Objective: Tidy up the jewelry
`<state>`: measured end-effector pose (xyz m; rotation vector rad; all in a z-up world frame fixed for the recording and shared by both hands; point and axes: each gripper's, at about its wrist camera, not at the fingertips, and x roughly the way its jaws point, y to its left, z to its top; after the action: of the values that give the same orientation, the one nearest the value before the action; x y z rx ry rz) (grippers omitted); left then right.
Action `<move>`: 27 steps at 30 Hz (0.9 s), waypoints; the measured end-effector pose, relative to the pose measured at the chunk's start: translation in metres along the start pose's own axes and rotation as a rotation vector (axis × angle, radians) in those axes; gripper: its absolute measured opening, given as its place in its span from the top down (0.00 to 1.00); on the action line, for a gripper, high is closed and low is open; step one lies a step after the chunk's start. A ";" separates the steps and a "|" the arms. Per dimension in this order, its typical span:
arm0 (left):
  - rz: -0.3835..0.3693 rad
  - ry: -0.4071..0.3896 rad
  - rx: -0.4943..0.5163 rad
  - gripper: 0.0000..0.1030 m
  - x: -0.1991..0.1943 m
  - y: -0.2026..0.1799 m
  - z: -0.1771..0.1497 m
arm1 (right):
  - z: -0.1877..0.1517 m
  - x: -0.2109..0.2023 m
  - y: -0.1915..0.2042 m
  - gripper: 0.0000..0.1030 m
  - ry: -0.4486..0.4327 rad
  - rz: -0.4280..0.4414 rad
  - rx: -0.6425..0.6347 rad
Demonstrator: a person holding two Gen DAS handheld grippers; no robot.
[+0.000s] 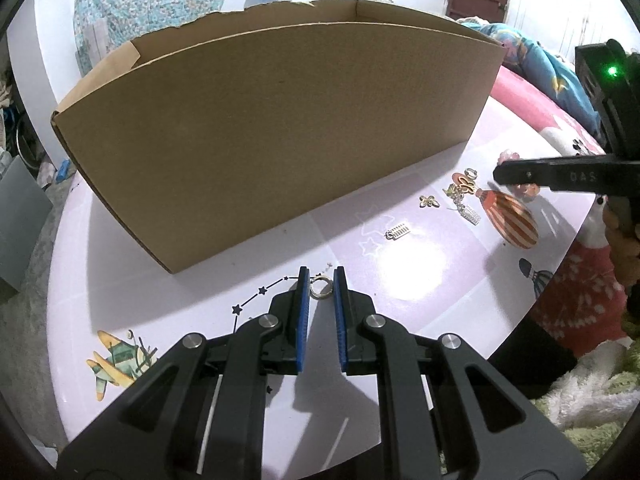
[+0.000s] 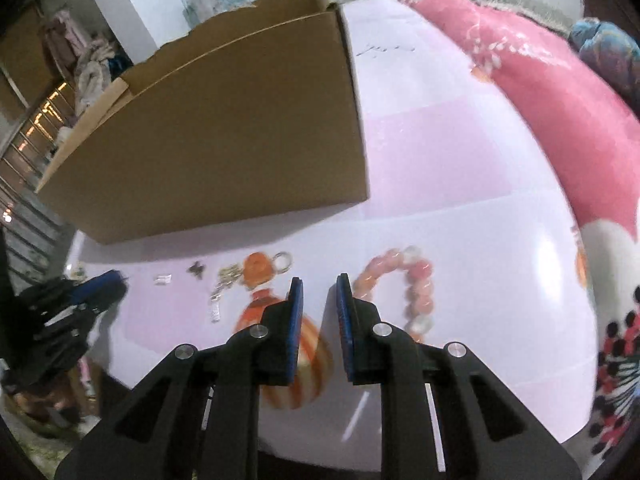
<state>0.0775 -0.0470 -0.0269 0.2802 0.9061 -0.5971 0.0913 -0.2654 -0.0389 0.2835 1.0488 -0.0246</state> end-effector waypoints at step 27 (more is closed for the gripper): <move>0.003 0.002 0.002 0.89 0.002 -0.006 0.002 | 0.007 0.010 0.039 0.73 -0.040 -0.049 -0.202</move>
<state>0.0762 -0.0532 -0.0270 0.2842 0.9068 -0.5953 0.1082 -0.2281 -0.0358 0.0743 1.0097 0.0315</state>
